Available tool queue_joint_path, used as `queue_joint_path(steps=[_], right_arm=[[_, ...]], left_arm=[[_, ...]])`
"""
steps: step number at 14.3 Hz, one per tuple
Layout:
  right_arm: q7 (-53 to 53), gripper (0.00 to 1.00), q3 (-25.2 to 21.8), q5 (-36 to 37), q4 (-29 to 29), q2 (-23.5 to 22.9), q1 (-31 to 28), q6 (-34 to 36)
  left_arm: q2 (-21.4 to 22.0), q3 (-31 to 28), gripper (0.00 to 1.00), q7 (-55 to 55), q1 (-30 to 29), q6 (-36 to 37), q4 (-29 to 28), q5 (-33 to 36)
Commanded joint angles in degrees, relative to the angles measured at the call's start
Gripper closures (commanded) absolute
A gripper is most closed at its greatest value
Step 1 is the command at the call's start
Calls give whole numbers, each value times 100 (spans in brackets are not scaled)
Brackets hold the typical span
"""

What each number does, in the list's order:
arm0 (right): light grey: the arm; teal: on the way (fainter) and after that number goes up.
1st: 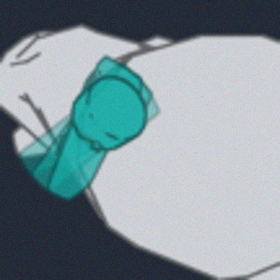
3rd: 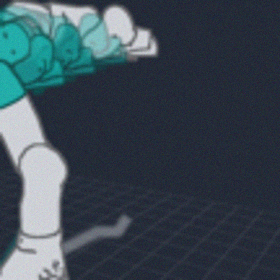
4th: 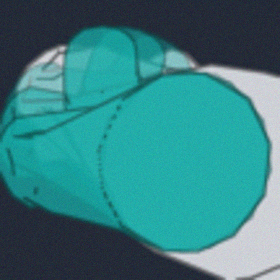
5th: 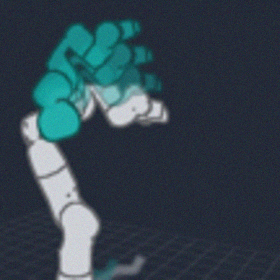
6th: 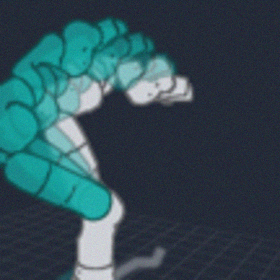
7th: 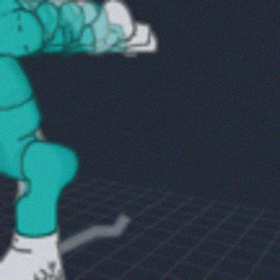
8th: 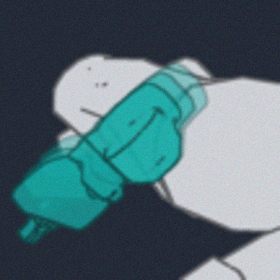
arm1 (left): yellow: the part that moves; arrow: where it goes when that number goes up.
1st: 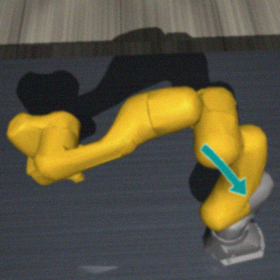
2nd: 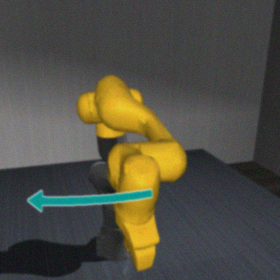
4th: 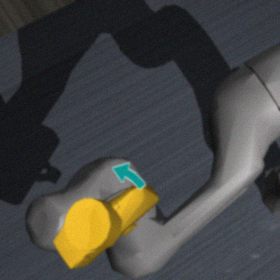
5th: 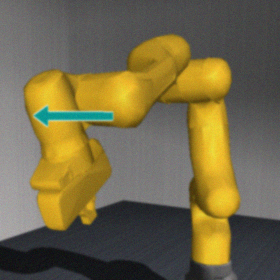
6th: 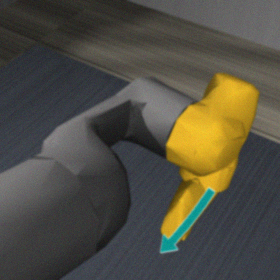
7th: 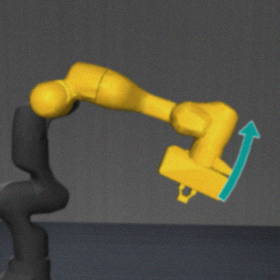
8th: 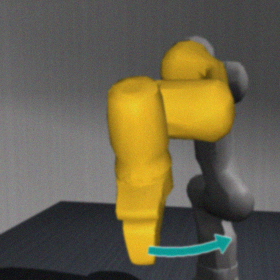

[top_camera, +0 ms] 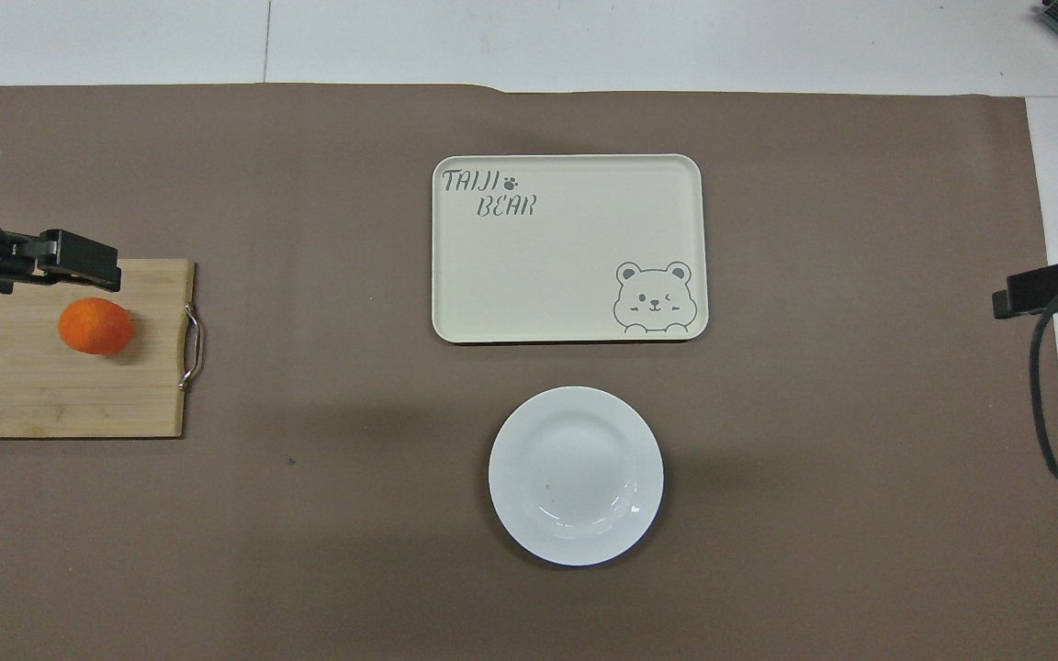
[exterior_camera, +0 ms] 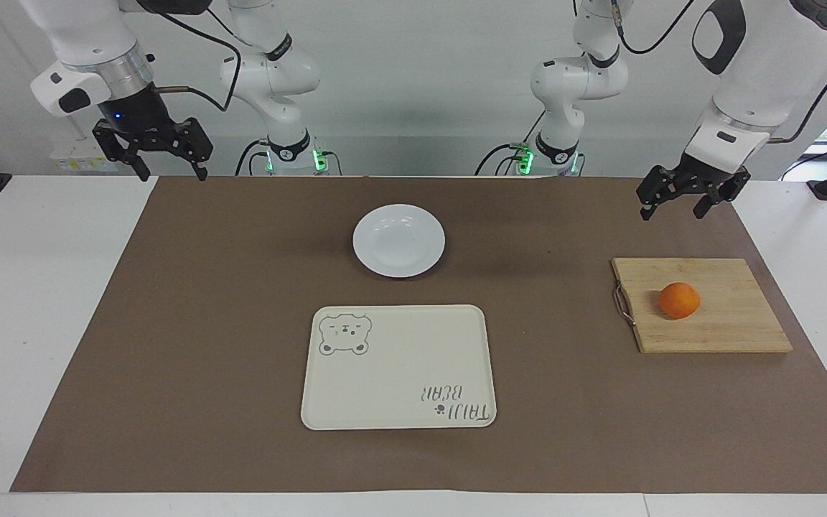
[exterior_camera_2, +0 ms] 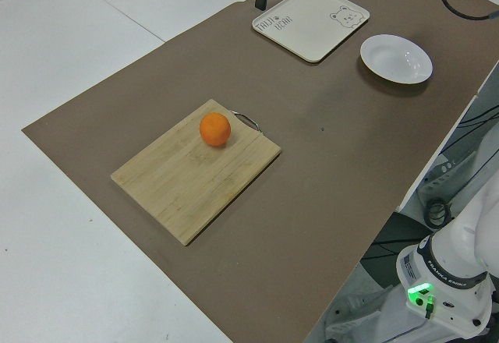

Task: Place orange and plate with both arms
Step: 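Lower the left gripper toward the orange on the cutting board, then close the left gripper around the orange on the cutting board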

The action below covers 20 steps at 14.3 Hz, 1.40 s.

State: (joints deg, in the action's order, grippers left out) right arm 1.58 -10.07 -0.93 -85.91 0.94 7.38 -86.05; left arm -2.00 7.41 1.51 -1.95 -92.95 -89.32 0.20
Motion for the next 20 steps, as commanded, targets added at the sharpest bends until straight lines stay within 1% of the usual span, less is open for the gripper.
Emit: queue_joint_path(steps=[1, 5, 7, 9, 11, 12, 14, 15, 20], right_arm=[[-35, 0, -4, -118, 49, 2, -27, 9], [-17, 0, -4, -118, 48, 2, -70, 0], [-17, 0, 5, -118, 48, 2, -62, 9], [-17, 0, 5, -118, 48, 2, -79, 9], [-35, 0, 5, -118, 48, 2, -79, 9], [-26, 0, -4, -118, 48, 2, -79, 9], [-26, 0, -13, -118, 48, 2, -97, 9], [-35, 0, -4, -118, 48, 2, -88, 9], [-17, 0, -22, -118, 48, 2, -97, 9]], left_arm=[[104, -21, 0, -379, -130, -179, -147, -108], [113, -21, 0, -423, -279, -293, -314, -117], [113, -21, 0, -843, -367, -460, -445, -117], [121, -29, 0, -994, -463, -740, -708, -117], [139, -29, 0, -1082, -499, -829, -885, -117], [165, -29, 0, -1170, -577, -943, -1042, -117], [279, -29, 0, -1284, -613, -1451, -1507, -117], [288, -29, 0, -1328, -648, -1593, -1675, -117], [236, -29, 0, -1698, -894, -2191, -2238, -117]])
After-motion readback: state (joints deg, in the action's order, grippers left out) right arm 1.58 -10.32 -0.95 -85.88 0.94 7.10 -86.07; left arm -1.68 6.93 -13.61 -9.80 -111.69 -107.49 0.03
